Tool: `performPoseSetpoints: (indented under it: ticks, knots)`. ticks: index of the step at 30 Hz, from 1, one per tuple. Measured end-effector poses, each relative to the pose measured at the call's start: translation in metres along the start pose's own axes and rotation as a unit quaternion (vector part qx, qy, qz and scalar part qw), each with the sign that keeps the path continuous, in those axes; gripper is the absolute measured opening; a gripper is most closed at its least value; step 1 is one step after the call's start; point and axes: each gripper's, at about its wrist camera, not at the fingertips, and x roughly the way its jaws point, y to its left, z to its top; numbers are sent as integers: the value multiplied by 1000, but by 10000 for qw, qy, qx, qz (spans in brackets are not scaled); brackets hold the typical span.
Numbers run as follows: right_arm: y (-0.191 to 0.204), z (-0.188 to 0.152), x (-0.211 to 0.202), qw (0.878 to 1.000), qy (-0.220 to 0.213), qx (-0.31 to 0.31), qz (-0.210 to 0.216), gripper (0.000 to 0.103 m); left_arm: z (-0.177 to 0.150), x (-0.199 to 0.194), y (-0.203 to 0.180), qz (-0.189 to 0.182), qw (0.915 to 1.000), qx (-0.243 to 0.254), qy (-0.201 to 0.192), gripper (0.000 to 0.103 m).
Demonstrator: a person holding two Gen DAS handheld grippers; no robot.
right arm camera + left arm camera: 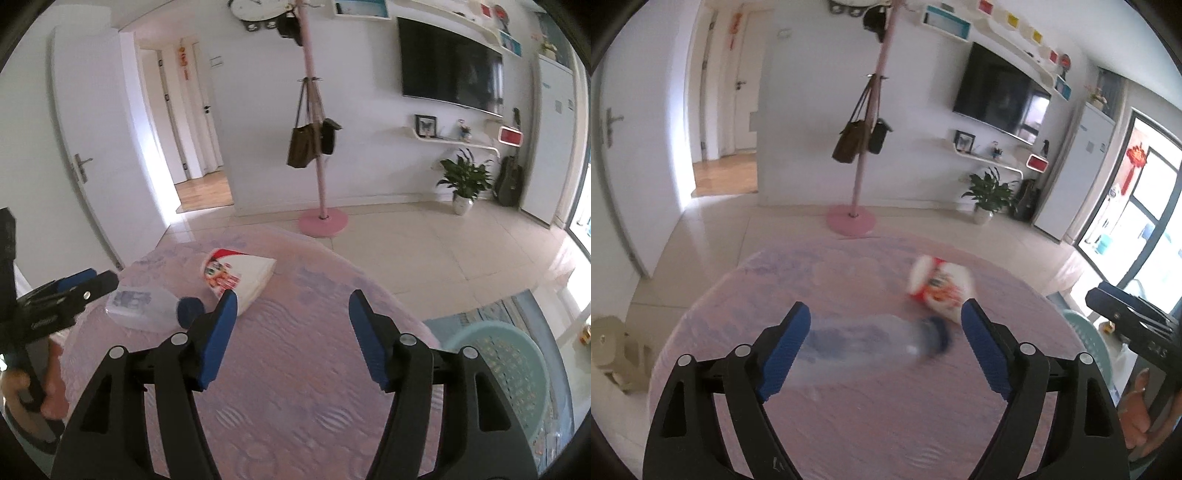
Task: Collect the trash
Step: 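Grasp the clear plastic bottle with the left gripper while the right grasps the white paper cup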
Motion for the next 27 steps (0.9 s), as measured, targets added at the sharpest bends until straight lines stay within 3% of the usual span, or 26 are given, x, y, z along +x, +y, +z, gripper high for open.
performPoseSetpoints:
  ticks: [2,4,5,11,13,19,20,22,27]
  knots:
    - [9,4,11,9999,70,-80,61,59,8,14,19,-111,9998,-91,157,82]
    - [18,6,22,9995,147,-184,186,43,13,31,34,-199,9991,-198,326,78]
    - [22,8,28,9992,199,-219,254,41,15,39,40,-262,9984,-245,429,75]
    - [29,12,62,9982,465,-222,309,41,10,64,56,-707,9928,-268,928,73]
    - [29,14,74,9977,554,-176,338,41,4,64,51,-577,9929,-66,1039,63]
    - [25,16,96,9965,701,14,460,41,-21,49,26,-940,9809,460,1637,64]
    - [26,17,100,9963,723,36,467,42,-25,46,19,-926,9797,575,1684,67]
    - [26,19,108,9957,778,159,481,61,-30,46,12,-801,9788,639,1771,75]
    - [33,24,128,9929,962,444,544,72,-34,62,-6,-258,9826,481,1774,78]
